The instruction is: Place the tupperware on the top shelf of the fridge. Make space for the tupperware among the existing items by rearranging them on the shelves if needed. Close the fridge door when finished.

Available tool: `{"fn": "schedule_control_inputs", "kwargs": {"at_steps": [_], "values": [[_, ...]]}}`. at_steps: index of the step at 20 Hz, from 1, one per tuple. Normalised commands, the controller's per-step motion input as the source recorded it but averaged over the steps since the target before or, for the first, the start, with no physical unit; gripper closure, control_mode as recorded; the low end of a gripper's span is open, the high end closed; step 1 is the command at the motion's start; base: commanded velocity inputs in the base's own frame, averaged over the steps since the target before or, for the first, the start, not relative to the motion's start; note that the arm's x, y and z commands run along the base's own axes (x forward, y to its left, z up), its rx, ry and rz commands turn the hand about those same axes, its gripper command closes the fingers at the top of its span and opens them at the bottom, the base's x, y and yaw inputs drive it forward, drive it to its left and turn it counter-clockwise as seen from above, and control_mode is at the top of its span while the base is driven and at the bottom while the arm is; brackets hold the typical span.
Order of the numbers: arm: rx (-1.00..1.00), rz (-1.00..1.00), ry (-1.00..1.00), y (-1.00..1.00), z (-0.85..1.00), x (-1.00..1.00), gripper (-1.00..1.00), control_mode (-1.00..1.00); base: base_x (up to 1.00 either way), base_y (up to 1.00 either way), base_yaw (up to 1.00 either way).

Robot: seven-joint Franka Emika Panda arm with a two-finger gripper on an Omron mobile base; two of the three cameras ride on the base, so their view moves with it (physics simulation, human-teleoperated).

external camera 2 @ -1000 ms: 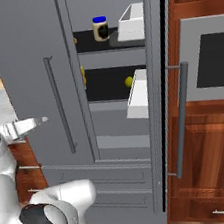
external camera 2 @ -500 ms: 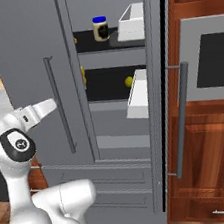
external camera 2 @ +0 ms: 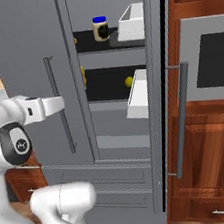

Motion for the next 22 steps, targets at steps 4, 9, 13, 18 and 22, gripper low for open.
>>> {"fn": "schedule_control_inputs", "kwargs": {"at_steps": [4, 9, 13, 18, 22], "values": [[0.51, 0.07, 0.03, -0.75, 0.12, -0.74, -1.00, -1.00, 0.00, 0.00, 0.00], [0.52, 0.07, 0.00, -1.00, 0.00, -0.54, -1.00, -1.00, 0.00, 0.00, 0.00], [0.41, 0.00, -0.03, -1.00, -0.14, -0.61, -1.00, -1.00, 0.00, 0.00, 0.00], [0.31, 0.00, -0.05, -0.98, -0.15, -0.41, -1.00, -1.00, 0.00, 0.00, 0.00], [0.26, 0.00, -0.02, -0.91, -0.09, -0.22, -1.00, -1.00, 0.00, 0.00, 0.00]]}}
